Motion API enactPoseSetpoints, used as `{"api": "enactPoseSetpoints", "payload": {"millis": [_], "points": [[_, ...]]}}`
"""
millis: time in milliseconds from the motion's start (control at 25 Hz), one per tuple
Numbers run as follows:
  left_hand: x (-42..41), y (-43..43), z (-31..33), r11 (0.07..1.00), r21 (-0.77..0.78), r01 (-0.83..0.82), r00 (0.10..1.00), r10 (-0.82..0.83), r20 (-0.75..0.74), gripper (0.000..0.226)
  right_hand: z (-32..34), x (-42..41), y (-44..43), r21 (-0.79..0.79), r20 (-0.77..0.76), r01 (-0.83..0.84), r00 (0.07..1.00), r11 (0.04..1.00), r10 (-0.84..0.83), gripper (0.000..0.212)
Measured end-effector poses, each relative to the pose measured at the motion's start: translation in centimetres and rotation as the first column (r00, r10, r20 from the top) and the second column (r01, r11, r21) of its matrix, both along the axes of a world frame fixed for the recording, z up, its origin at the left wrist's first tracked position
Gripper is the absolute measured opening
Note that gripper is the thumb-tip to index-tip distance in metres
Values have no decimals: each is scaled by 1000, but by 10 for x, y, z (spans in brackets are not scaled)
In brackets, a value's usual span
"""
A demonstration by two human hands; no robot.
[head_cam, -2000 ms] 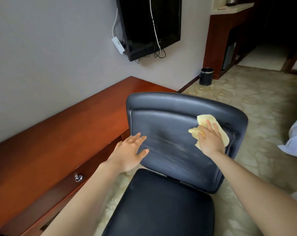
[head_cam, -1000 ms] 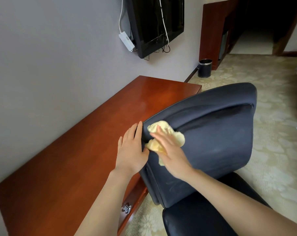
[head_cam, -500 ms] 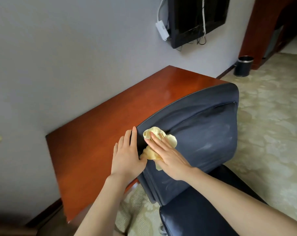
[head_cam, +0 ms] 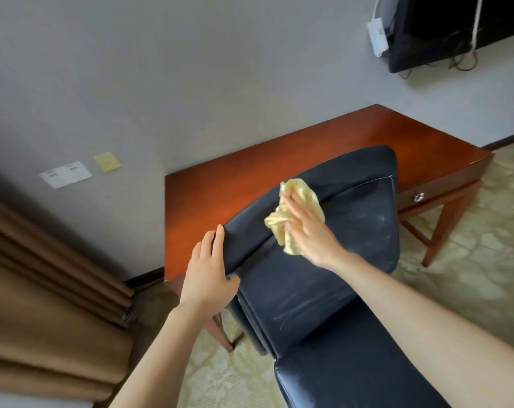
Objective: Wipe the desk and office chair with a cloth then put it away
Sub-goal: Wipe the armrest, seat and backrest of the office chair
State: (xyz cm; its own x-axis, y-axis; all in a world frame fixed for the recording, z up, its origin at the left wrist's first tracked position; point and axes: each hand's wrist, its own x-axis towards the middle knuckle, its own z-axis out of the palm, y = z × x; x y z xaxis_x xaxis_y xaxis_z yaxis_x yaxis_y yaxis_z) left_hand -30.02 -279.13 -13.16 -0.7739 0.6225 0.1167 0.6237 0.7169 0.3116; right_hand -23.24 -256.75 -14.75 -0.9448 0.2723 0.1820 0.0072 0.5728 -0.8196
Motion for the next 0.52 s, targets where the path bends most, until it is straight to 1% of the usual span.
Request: {"api": "enactPoseSetpoints", "payload": {"millis": [40, 80, 120, 160, 200, 240, 280, 320, 360, 440, 520], "points": [[7, -9, 0, 1000, 4, -20, 1000, 20, 0, 87, 7, -3, 1, -115, -64, 24, 997, 993, -31, 49], [15, -21, 2, 999, 17, -42, 999, 42, -1, 83, 15, -8, -4, -291, -140, 49, 986, 956, -93, 38], [22, -31, 3, 998, 39, -54, 999, 54, 0, 76, 23, -11, -9, -454, -187, 103, 960, 885, -208, 25], [27, -40, 3, 996, 67, -66, 998, 66, -4, 68, 28, -15, -14, -557, -163, 188, 931, 809, -328, 22], [33, -51, 3, 993, 89, -83, 996, 85, -14, 58, 30, -19, -23, -595, -98, 266, 913, 758, -397, 27], [37, -58, 3, 989, 109, -98, 995, 101, -25, 46, 28, -23, -33, -607, -23, 317, 910, 729, -415, 38], [40, -62, 2, 985, 130, -116, 992, 121, -29, 33, 24, -25, -45, -594, 39, 341, 917, 728, -398, 44], [42, -65, 3, 979, 150, -139, 989, 144, -22, 21, 22, -25, -62, -567, 74, 345, 926, 748, -371, 46], [45, -67, 4, 975, 154, -159, 987, 162, -8, 16, 21, -24, -82, -527, 68, 325, 937, 785, -343, 47], [48, -70, 3, 978, 132, -160, 987, 160, 5, 19, 18, -18, -125, -441, -49, 220, 962, 870, -269, 46], [51, -80, -1, 984, 119, -130, 991, 133, -16, 20, 7, -3, -169, -261, -186, 94, 972, 961, -146, 44]]}}
